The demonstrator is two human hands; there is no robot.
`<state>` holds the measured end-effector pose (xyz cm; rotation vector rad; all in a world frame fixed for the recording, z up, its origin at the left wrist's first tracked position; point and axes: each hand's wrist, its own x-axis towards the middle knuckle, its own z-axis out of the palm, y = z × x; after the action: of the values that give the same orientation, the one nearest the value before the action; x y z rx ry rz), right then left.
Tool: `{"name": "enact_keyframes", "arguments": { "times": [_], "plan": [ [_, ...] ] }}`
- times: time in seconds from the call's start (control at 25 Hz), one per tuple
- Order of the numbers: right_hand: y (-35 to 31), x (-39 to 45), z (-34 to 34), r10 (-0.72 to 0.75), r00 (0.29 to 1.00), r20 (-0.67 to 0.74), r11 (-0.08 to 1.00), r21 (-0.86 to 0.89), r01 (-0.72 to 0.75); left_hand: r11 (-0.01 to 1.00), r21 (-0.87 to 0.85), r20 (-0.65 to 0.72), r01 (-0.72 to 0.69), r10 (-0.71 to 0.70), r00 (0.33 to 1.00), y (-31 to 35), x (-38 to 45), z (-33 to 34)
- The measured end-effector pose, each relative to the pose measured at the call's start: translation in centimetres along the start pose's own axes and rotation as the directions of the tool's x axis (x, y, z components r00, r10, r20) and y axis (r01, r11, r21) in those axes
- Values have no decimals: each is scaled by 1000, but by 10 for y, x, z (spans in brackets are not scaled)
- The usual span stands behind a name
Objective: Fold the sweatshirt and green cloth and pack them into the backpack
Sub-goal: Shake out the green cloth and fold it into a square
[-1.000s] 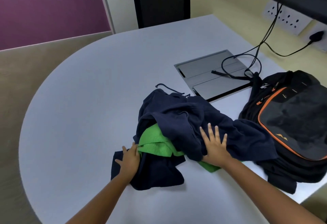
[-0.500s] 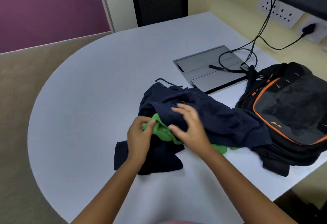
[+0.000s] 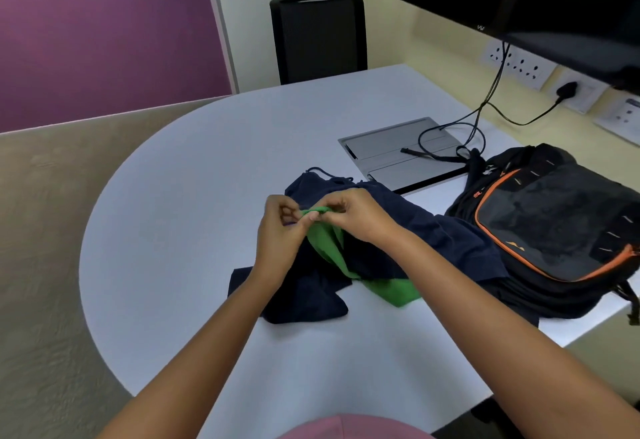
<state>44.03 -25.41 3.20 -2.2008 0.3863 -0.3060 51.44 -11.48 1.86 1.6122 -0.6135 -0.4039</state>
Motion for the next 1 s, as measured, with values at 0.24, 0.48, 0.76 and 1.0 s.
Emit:
{"name": "enact_keyframes", "arguments": {
  "times": [0.24, 0.48, 0.76, 1.0],
  "plan": [
    [-43, 2, -25, 4, 976, -216, 945, 319, 67, 981, 190, 119, -26, 3, 993, 6, 6, 31],
    [-55, -13, -93, 96, 819, -566, 887, 422, 188, 945, 327, 218, -15, -60, 974, -14, 10, 16],
    [-41, -31, -168, 246, 628, -738, 792, 527, 309, 943, 333, 125, 20, -65, 990, -11, 42, -39],
    [-45, -25, -193, 234, 681, -694, 772, 558, 305, 999, -26, -45, -35, 34, 998, 33, 58, -65]
  ]
}}
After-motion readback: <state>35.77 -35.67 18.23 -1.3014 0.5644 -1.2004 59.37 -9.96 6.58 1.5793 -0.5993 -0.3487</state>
